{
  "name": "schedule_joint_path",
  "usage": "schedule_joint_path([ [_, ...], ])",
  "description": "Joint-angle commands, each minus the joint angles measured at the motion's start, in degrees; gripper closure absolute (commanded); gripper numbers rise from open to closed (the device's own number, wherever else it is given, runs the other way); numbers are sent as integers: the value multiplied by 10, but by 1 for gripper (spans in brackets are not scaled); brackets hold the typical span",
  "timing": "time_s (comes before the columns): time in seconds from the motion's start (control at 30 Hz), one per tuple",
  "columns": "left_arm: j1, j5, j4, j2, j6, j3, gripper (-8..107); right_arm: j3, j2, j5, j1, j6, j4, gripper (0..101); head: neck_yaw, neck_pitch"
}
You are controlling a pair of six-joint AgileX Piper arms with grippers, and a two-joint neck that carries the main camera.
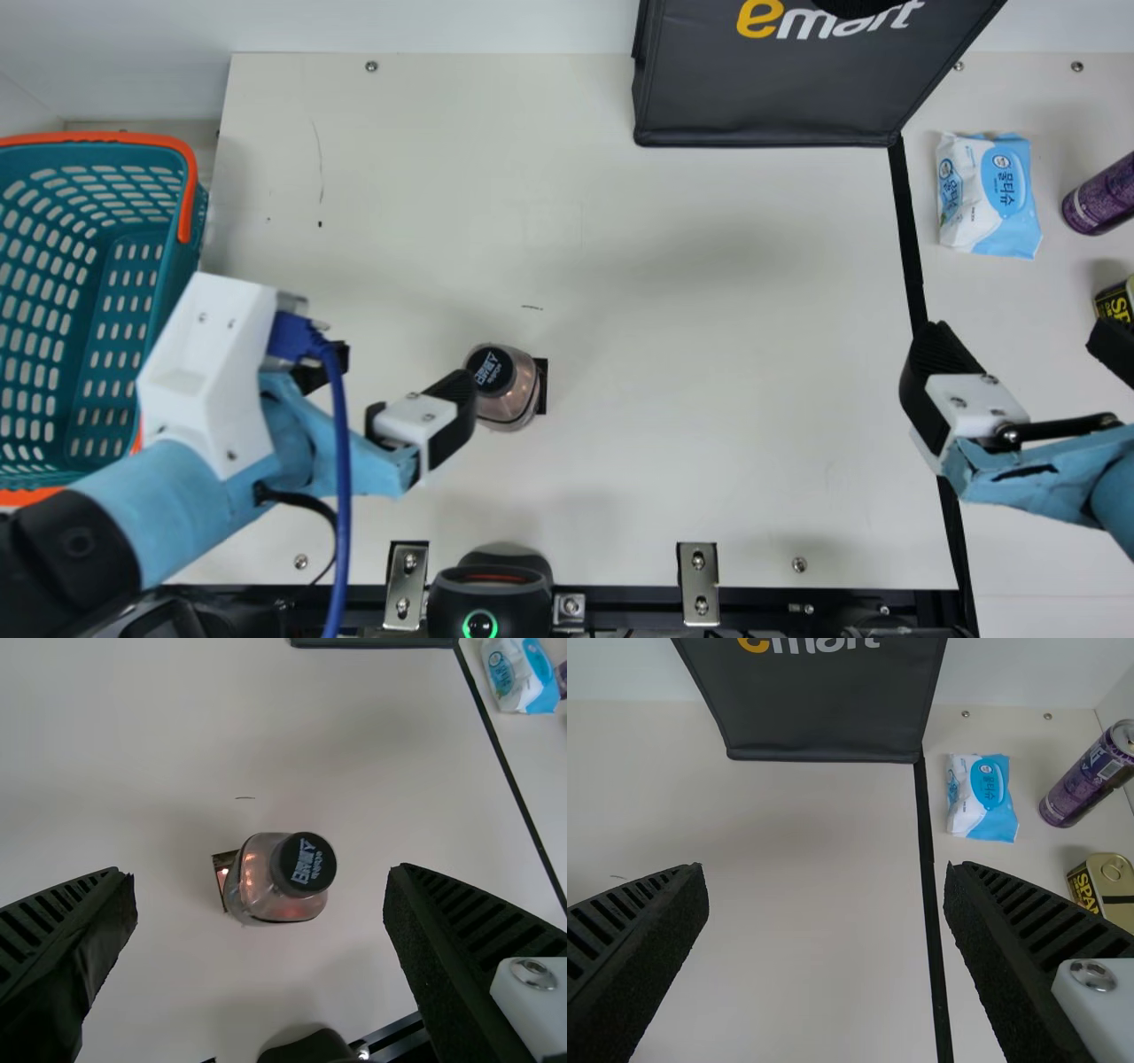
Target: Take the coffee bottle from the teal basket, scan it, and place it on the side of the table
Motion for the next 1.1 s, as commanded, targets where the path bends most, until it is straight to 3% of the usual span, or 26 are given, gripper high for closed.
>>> schedule_joint_path([
  [0.0, 18, 13, -11, -8, 44, -1, 9, 0, 0, 0, 0, 0, 0, 6, 1, -17],
  [0.43, 90, 109, -64, -21, 153, -23, 9, 0, 0, 0, 0, 0, 0, 6, 1, -17],
  [0.57, 101, 111, -79, -3, 157, -17, 9, 0, 0, 0, 0, 0, 0, 6, 1, -17],
  [1.07, 13, 111, -45, 88, -5, -53, 9, 0, 0, 0, 0, 0, 0, 6, 1, -17],
])
